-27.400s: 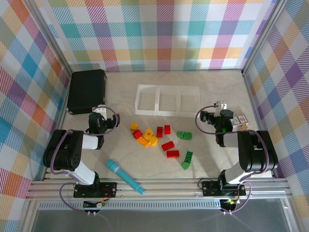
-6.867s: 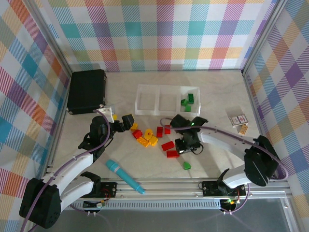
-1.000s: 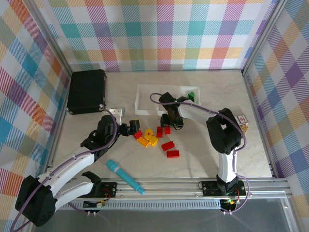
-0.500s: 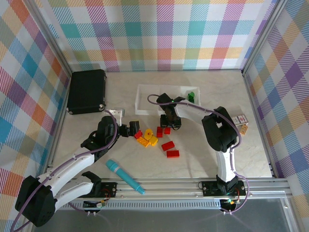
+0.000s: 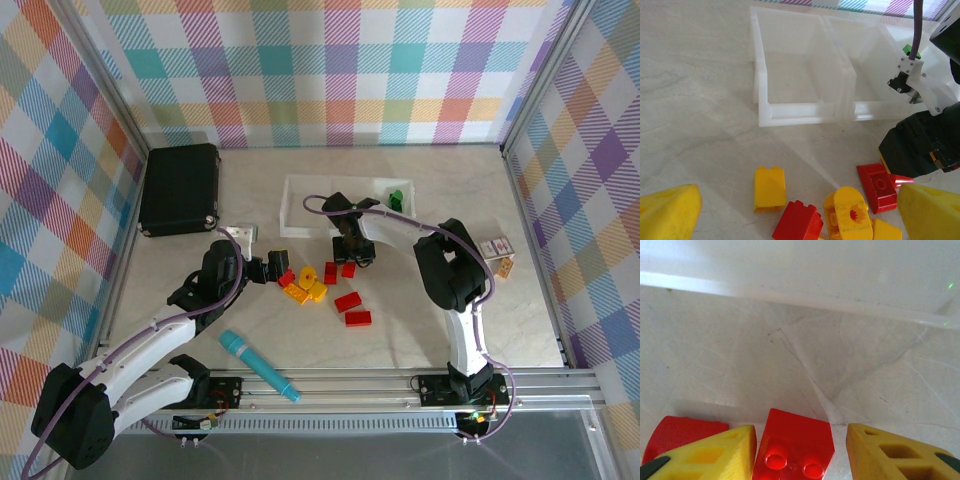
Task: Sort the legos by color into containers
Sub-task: Pick up the lego from the center of the table, then place the lego in the container.
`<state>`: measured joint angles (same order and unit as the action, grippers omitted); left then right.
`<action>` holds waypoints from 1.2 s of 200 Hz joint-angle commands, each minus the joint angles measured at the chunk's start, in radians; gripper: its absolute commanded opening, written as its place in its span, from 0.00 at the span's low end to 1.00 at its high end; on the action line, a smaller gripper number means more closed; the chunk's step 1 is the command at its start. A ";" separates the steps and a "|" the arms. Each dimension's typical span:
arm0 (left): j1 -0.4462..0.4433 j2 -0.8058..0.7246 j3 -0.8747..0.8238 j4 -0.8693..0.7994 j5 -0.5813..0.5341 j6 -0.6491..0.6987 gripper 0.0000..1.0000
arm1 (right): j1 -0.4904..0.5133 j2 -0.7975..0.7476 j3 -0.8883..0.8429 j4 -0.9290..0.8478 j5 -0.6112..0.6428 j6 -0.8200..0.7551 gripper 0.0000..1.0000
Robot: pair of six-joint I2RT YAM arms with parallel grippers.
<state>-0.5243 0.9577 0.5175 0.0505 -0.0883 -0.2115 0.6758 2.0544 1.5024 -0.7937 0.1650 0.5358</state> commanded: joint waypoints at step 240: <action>-0.006 -0.005 0.042 -0.092 -0.018 -0.016 1.00 | -0.092 -0.021 0.391 -0.044 0.065 -0.272 0.31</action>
<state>-0.5243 0.9577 0.5198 0.0269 -0.0925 -0.2169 0.6418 1.9484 1.7905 -0.8082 0.2344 0.3496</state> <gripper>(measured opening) 0.997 0.324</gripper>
